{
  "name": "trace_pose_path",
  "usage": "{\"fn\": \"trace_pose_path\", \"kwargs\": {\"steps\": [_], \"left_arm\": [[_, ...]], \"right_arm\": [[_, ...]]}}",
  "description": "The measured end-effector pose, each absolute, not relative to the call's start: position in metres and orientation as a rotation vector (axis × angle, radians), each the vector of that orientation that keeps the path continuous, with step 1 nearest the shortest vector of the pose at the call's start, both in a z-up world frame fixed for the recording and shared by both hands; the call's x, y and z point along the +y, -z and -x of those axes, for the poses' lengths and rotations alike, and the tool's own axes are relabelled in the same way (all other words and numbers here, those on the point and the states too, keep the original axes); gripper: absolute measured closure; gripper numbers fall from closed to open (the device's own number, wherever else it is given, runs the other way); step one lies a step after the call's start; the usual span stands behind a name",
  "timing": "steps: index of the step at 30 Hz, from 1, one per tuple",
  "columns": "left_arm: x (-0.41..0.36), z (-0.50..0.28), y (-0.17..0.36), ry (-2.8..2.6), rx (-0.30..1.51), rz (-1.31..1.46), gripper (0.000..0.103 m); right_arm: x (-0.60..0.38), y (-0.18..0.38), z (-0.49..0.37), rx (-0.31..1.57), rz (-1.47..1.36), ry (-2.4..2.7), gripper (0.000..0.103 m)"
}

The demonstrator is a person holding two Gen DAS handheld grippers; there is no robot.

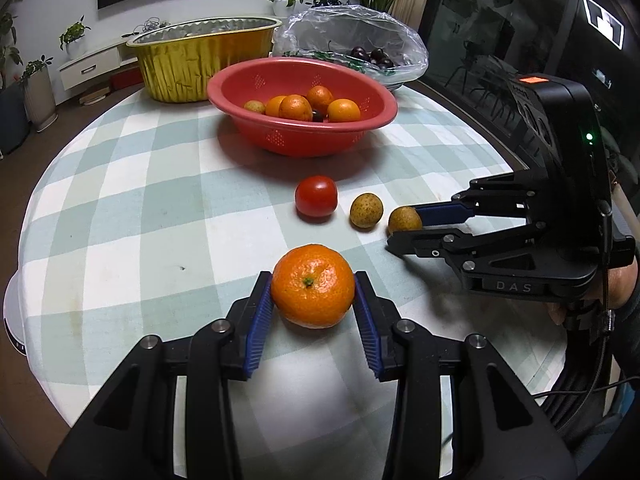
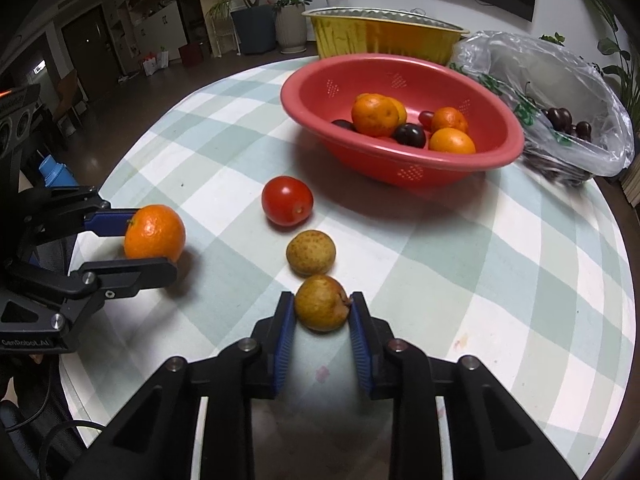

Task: Organize fruits
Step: 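Carry mandarin and pear into the red bowl and open both grippers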

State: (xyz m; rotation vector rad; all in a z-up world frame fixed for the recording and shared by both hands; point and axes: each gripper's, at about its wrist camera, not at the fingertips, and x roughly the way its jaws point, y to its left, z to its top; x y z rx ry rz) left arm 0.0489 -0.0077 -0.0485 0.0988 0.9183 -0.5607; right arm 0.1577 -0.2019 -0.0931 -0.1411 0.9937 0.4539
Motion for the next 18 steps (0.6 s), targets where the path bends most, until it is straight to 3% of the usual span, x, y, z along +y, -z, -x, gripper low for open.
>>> {"fn": "trace_pose_path", "kwargs": {"steps": [18], "left_arm": [[-0.009, -0.093, 0.004, 0.547, 0.842, -0.117, 0.066]], "right_arm": [[-0.243, 0.048, -0.159, 0.903, 0.016, -0.407, 0.073]]}}
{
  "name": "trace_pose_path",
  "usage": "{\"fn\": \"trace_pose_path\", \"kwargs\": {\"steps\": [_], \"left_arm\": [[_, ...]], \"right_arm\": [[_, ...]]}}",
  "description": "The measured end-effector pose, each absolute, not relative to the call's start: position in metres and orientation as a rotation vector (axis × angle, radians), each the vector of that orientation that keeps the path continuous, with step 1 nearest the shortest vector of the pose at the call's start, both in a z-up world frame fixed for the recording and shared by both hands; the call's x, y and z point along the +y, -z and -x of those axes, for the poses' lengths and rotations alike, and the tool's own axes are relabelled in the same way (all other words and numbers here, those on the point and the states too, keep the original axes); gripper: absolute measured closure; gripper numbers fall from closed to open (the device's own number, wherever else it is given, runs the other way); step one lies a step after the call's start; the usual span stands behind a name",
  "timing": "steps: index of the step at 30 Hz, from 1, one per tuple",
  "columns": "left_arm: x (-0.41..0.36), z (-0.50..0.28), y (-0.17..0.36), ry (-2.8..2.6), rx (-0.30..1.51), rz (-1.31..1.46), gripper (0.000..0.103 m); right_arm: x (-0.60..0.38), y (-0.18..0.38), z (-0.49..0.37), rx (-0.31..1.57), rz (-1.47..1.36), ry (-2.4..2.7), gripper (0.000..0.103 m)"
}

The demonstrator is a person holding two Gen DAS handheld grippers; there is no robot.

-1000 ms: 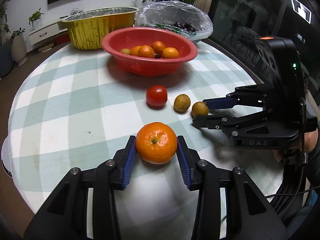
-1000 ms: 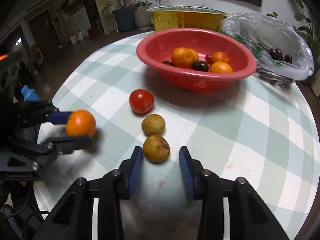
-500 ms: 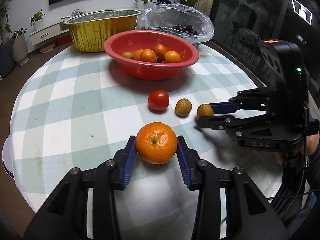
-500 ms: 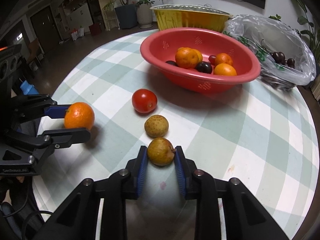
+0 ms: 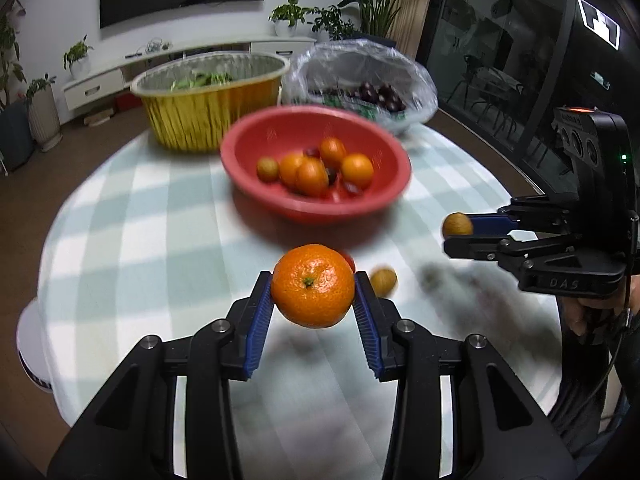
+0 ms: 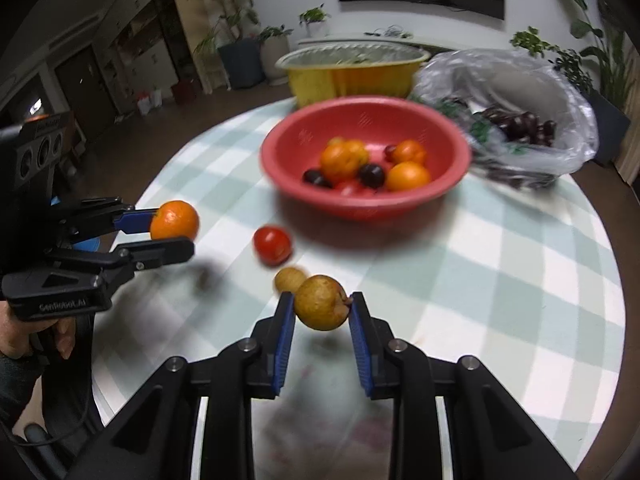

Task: Organize fruits
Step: 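Carry mandarin and pear into the red bowl and open both grippers, then return the right gripper to the table and grasp a speckled brown fruit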

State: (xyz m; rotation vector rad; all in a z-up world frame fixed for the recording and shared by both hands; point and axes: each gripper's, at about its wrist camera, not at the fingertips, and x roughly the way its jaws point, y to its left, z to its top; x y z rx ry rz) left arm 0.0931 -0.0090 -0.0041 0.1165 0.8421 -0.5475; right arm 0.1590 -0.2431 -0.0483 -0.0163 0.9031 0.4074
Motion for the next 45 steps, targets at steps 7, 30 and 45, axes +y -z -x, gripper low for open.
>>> {"fn": "trace_pose_path", "kwargs": {"steps": [7, 30, 45], "left_arm": [[-0.023, -0.164, -0.020, 0.538, 0.818, -0.139, 0.066], [-0.069, -0.259, 0.032, 0.510, 0.908, -0.189, 0.061], [-0.049, -0.227, 0.010, 0.514, 0.836, -0.159, 0.020]], "right_arm": [[-0.258, 0.021, -0.205, 0.871, 0.025, -0.363, 0.073], [-0.218, 0.055, -0.322, 0.956, 0.143, -0.329, 0.073], [-0.225, 0.046, -0.302, 0.905, 0.131, -0.303, 0.053]]}}
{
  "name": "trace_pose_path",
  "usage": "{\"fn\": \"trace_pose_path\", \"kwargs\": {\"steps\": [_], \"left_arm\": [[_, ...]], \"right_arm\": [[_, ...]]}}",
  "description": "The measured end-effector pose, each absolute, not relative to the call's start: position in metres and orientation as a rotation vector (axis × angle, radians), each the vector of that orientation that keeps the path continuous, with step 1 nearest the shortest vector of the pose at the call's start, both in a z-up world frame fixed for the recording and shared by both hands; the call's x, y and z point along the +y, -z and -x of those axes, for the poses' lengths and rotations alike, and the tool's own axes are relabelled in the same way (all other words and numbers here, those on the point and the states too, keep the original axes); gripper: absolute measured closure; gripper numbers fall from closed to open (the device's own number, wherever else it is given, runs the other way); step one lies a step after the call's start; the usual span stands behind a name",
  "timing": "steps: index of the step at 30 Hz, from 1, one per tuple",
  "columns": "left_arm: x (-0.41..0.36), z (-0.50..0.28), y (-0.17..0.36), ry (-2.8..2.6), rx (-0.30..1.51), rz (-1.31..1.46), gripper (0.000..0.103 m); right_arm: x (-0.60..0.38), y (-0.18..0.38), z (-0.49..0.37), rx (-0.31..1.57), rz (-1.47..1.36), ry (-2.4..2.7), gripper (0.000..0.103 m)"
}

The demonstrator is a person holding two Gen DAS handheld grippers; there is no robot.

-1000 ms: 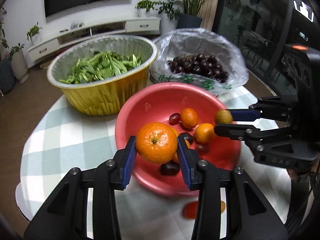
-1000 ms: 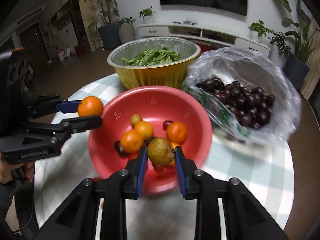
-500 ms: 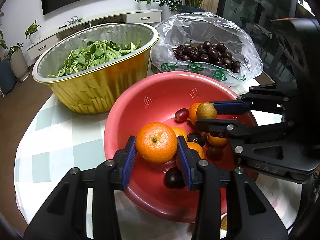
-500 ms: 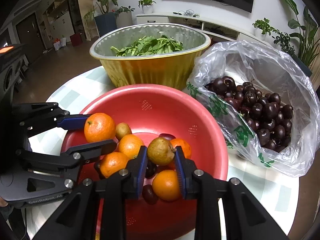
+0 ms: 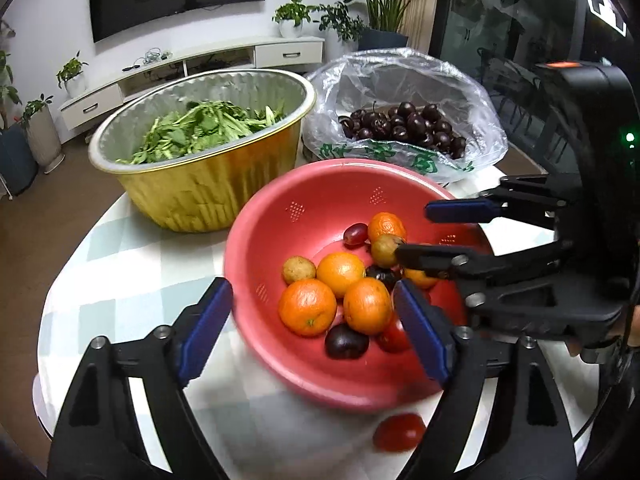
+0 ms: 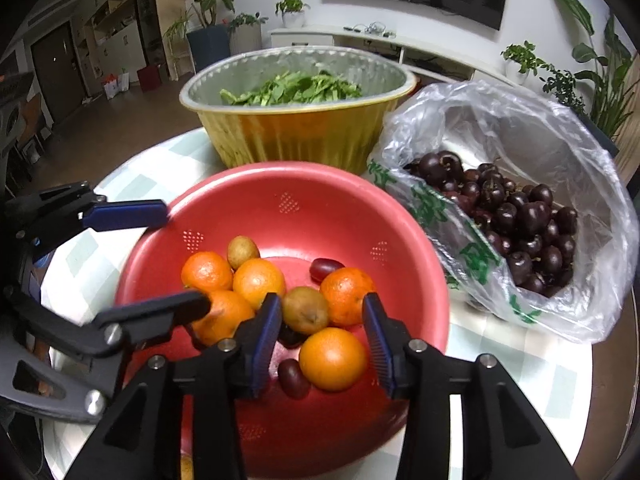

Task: Organize fruits
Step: 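Return the right gripper to the table and grasp a speckled brown fruit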

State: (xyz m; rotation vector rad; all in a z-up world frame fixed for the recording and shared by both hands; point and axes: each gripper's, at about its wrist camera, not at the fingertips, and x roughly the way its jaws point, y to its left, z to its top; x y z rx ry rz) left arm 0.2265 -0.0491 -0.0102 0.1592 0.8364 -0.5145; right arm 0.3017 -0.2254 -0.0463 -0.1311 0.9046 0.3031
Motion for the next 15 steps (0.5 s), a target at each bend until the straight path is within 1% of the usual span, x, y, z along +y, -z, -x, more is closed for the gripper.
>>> {"fn": "trace_pose_path", "kwargs": {"steps": [2, 4, 6, 11, 15], "left_arm": [[-0.035, -0.215, 0.006, 0.502, 0.821, -0.137, 0.016], [-0.022, -0.202, 0.002, 0.487, 0.803, -0.113, 0.005], [-0.009, -0.187, 0.002, 0.477, 0.796, -0.092, 0.001], [0.013, -0.151, 0.011, 0.431, 0.809, -0.079, 0.000], [0.029, -0.117, 0.021, 0.395, 0.819, -0.085, 0.000]], "right_arm": [[-0.229, 0.040, -0.287, 0.873, 0.110, -0.307, 0.048], [-0.232, 0.035, -0.267, 0.841, 0.097, -0.313, 0.046], [-0.234, 0.036, -0.244, 0.827, 0.074, -0.328, 0.044], [-0.227, 0.055, -0.195, 0.851, 0.033, -0.353, 0.043], [-0.209, 0.077, -0.177, 0.901, 0.064, -0.384, 0.043]]}}
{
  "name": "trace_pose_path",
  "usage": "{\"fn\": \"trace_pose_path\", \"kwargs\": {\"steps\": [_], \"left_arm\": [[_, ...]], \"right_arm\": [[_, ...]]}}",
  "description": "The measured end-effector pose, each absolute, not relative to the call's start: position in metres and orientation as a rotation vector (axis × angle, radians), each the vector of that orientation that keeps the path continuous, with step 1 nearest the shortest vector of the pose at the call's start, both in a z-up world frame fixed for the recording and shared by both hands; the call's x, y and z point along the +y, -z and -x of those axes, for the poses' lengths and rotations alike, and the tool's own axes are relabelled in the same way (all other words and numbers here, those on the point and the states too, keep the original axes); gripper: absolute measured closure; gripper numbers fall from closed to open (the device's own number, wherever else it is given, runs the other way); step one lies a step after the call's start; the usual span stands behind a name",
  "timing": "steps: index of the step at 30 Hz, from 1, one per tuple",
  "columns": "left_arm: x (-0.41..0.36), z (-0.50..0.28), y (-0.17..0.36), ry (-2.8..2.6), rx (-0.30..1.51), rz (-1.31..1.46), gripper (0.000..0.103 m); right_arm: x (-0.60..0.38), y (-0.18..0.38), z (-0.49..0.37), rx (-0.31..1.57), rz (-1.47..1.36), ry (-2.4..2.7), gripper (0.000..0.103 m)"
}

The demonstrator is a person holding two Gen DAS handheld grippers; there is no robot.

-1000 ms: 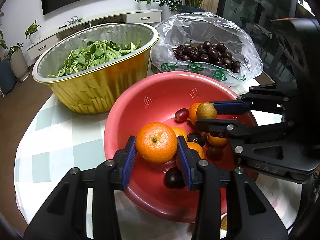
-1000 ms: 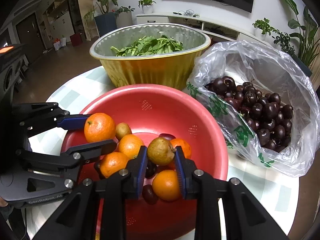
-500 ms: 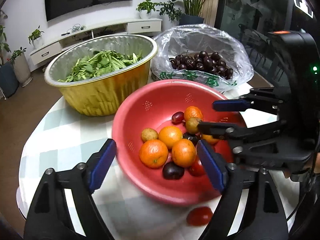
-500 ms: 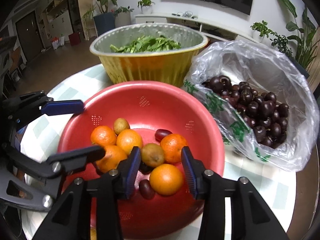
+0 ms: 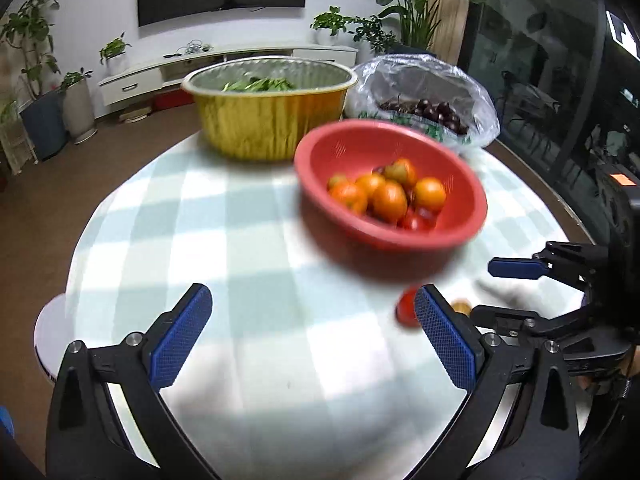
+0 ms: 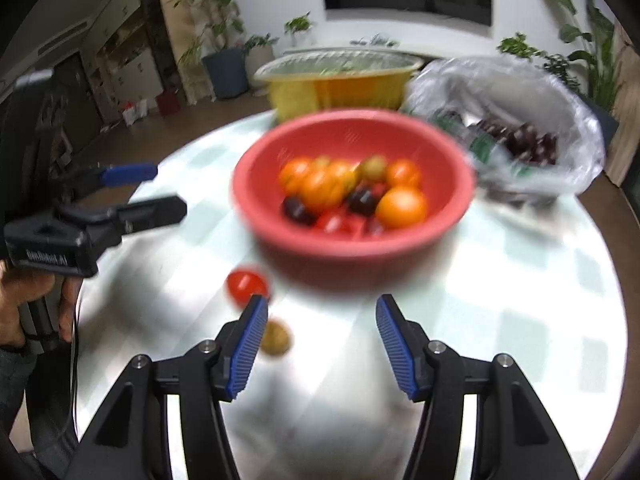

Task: Organize fruits
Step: 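Return the right gripper to the table and grasp a speckled brown fruit, then grasp the last red tomato with the left gripper while the right holds its fruit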

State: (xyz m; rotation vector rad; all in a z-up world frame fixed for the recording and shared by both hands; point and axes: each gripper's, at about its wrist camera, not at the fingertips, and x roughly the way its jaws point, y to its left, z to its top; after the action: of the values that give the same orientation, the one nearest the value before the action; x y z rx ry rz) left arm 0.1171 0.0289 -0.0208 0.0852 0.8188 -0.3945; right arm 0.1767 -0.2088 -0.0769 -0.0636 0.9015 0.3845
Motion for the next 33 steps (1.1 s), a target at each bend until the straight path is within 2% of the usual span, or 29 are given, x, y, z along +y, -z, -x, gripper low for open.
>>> {"fn": "trace_pose_path", "kwargs": {"steps": [11, 17, 22, 24, 33], "left_arm": [[0.063, -0.058, 0.030, 0.332, 0.840, -0.060, 0.000], [0.052, -0.063, 0.032, 0.328, 0.871, -0.075, 0.000], [0.041, -0.070, 0.035, 0.333, 0.888, -0.104, 0.000], [0.037, -0.073, 0.036, 0.340, 0.892, -0.112, 0.000], [0.014, -0.087, 0.038, 0.374, 0.904, -0.168, 0.000]], "right_arm": [[-0.181, 0.098, -0.177, 0.959, 0.133, -0.380, 0.048], [-0.176, 0.097, -0.181, 0.969, 0.179, -0.385, 0.063], [-0.174, 0.097, -0.182, 0.973, 0.175, -0.393, 0.067], [-0.173, 0.096, -0.182, 0.976, 0.172, -0.398, 0.072], [-0.178, 0.085, -0.175, 0.958, 0.122, -0.415, 0.073]]}}
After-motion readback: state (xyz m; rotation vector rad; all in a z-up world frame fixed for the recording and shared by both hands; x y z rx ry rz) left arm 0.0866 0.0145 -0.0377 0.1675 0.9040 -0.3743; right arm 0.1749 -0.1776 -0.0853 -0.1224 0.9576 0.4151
